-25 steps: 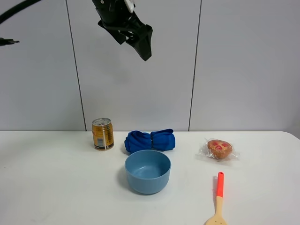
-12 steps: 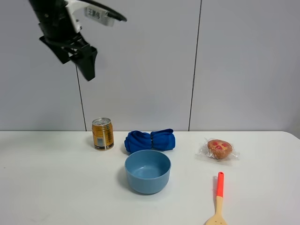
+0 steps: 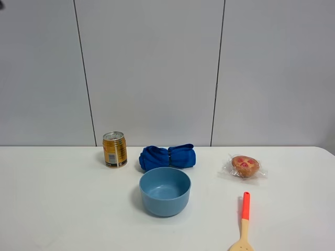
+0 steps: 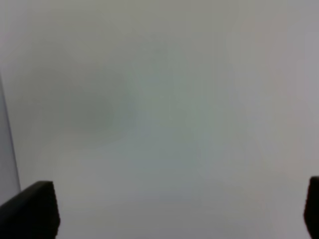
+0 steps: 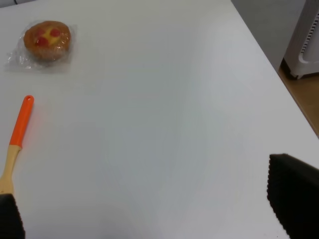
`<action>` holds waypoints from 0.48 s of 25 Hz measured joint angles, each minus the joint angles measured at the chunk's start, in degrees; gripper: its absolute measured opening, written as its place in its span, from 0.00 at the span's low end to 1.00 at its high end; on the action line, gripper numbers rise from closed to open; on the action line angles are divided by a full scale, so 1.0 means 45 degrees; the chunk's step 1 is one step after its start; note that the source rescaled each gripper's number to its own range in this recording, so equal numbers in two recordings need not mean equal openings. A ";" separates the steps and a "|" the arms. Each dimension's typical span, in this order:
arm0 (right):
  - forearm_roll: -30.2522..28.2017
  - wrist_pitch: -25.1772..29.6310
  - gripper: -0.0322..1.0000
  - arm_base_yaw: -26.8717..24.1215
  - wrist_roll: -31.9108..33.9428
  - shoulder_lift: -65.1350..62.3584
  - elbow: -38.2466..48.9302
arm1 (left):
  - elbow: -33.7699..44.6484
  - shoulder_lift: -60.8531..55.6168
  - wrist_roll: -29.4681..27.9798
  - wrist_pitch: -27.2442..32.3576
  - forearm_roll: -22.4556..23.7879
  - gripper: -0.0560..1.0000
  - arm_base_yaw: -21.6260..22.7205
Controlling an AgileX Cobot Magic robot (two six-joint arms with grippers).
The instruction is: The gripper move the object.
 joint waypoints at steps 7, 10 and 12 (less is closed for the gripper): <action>0.0000 0.0000 1.00 0.0000 0.0000 0.0000 0.0000 | 0.3454 -0.6035 -0.1449 0.0015 -0.0164 0.99 0.1934; 0.0000 0.0000 1.00 0.0000 0.0000 0.0000 0.0000 | 0.4616 -0.8394 -0.2539 0.0078 -0.0826 0.99 0.2005; 0.0000 0.0000 1.00 0.0000 0.0000 0.0000 0.0000 | 0.5452 -0.9736 -0.3115 0.0206 -0.1066 0.99 0.2005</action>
